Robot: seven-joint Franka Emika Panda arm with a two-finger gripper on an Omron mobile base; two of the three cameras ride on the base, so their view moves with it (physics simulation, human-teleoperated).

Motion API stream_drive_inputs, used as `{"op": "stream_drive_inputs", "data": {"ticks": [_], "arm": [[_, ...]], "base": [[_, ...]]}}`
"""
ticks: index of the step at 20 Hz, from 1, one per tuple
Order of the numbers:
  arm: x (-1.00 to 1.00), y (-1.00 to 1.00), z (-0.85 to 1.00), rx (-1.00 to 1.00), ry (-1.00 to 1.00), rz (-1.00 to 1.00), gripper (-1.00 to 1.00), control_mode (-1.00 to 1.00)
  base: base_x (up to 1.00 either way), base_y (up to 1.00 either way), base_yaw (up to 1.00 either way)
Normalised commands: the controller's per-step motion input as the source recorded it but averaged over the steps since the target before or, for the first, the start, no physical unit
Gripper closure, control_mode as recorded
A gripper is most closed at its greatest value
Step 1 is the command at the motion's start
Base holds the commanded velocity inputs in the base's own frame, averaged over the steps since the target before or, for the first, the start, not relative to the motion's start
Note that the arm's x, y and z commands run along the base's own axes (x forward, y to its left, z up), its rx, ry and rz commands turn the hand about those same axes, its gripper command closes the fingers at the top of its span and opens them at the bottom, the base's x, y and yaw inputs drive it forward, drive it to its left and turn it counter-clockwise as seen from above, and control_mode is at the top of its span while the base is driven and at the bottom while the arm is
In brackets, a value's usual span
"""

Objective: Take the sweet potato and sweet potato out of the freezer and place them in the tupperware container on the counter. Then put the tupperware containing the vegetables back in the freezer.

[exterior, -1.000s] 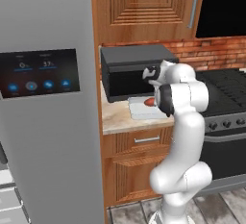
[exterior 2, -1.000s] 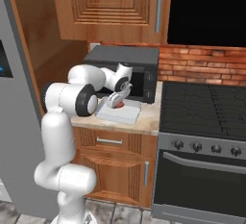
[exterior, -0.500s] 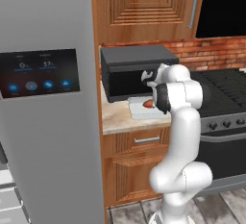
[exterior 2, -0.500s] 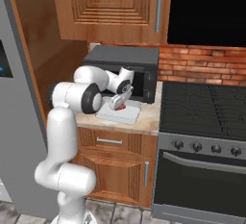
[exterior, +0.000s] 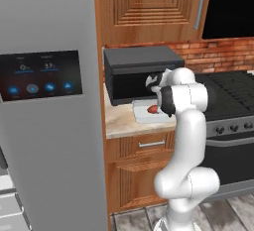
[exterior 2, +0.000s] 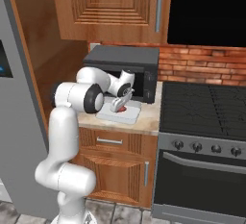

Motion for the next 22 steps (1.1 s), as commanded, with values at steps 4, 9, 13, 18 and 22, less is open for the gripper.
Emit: {"op": "stream_drive_inputs", "data": {"ticks": [4, 9, 13, 18, 22], "arm": [[0.0, 0.0, -0.01, 0.0, -0.11, 0.04, -1.0, -1.0], [0.0, 0.0, 0.0, 0.0, -0.1, 0.04, -1.0, -1.0], [0.01, 0.0, 0.0, 0.0, -0.01, 0.02, -1.0, -1.0], [0.0, 0.0, 0.18, 0.0, -0.02, 0.01, -1.0, -1.0], [0.0, 0.0, 0.7, 0.0, 0.0, 0.0, -1.0, -1.0]], "base": [[0.0, 0.0, 0.0], [0.0, 0.0, 0.0], [0.0, 0.0, 0.0], [0.0, 0.0, 0.0], [0.0, 0.0, 0.0]]}}
